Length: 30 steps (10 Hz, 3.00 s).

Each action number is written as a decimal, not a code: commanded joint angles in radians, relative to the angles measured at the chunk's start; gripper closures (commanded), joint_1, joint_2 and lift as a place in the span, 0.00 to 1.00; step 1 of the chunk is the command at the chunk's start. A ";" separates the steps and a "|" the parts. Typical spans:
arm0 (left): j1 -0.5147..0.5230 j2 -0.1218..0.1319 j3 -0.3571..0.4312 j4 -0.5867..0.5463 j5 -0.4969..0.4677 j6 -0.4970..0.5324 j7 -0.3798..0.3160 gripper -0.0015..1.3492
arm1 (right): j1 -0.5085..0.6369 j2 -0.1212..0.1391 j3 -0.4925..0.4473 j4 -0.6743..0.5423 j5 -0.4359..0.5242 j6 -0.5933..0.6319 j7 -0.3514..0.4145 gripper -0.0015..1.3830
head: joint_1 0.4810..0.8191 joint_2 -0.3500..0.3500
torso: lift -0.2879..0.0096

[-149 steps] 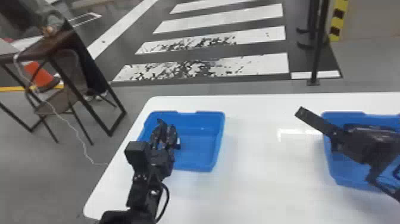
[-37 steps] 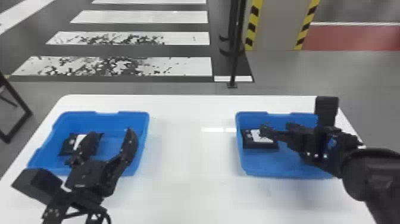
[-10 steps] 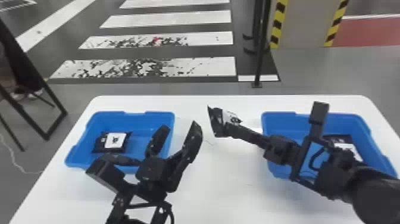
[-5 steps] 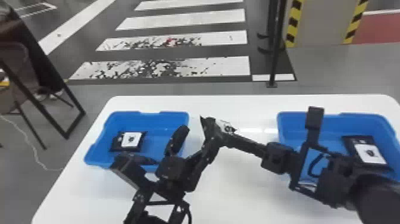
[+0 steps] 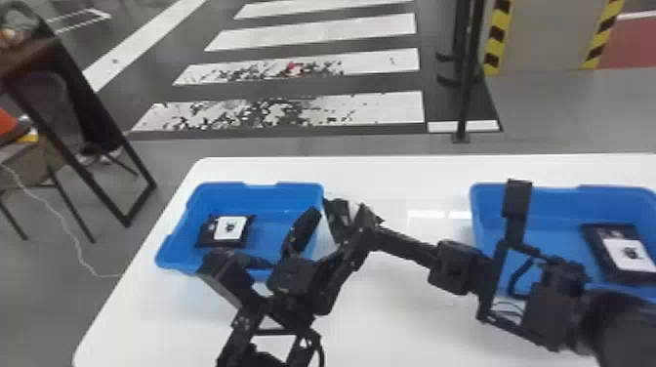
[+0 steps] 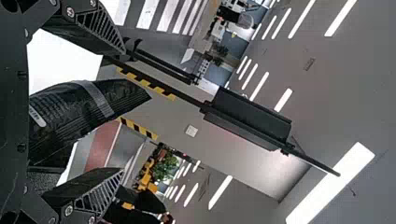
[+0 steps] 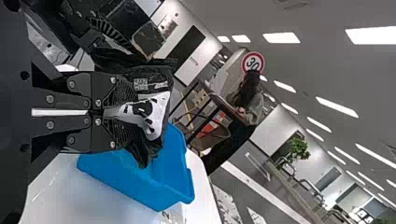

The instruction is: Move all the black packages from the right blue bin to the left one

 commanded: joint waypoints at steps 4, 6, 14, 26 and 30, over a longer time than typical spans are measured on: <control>0.020 -0.008 0.047 -0.044 -0.066 0.042 0.005 0.91 | 0.002 -0.002 0.011 -0.001 -0.018 -0.013 0.001 0.87 | 0.63 0.87 | 0.50; 0.020 -0.008 0.049 -0.066 -0.116 0.064 0.005 0.90 | -0.017 0.002 0.011 0.016 -0.026 -0.042 -0.001 0.87 | 0.63 0.87 | 0.50; -0.002 -0.026 0.147 -0.076 -0.277 0.059 0.069 0.90 | -0.054 0.008 0.049 0.116 -0.100 -0.118 -0.008 0.02 | 0.63 0.87 | 0.50; -0.042 -0.043 0.201 0.142 -0.146 -0.147 0.049 0.17 | 0.096 0.036 -0.502 -0.262 0.748 0.388 -0.211 0.08 | 0.63 0.70 | 0.50; -0.002 -0.029 0.135 0.093 -0.086 -0.120 0.021 0.18 | -0.064 0.011 -0.464 -0.117 0.806 0.778 -0.280 0.08 | 0.63 0.39 | 0.50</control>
